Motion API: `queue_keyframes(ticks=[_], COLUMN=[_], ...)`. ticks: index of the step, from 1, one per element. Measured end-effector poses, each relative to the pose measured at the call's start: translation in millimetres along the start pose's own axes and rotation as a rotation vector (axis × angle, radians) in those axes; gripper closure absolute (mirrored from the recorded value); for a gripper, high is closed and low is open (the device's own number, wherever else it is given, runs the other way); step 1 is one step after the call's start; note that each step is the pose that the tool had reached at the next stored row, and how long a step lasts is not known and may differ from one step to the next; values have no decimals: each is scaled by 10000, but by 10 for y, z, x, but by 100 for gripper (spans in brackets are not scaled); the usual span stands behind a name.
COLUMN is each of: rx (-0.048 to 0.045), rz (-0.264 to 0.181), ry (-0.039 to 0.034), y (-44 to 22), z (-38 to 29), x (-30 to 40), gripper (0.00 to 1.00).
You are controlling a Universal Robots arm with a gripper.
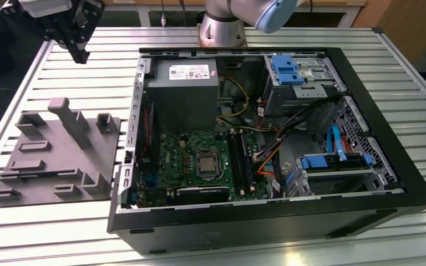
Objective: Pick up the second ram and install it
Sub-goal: 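Reach for the second ram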
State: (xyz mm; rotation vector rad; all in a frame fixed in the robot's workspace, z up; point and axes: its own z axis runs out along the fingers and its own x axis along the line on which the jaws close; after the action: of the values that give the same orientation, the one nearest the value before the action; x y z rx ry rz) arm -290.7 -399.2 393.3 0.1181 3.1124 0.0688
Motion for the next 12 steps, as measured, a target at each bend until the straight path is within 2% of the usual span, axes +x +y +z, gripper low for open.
queue_keyframes(ticks=[12], rx=[-1], rz=[0], ry=[1], y=[-11], z=[-4], x=[129], gripper=[89])
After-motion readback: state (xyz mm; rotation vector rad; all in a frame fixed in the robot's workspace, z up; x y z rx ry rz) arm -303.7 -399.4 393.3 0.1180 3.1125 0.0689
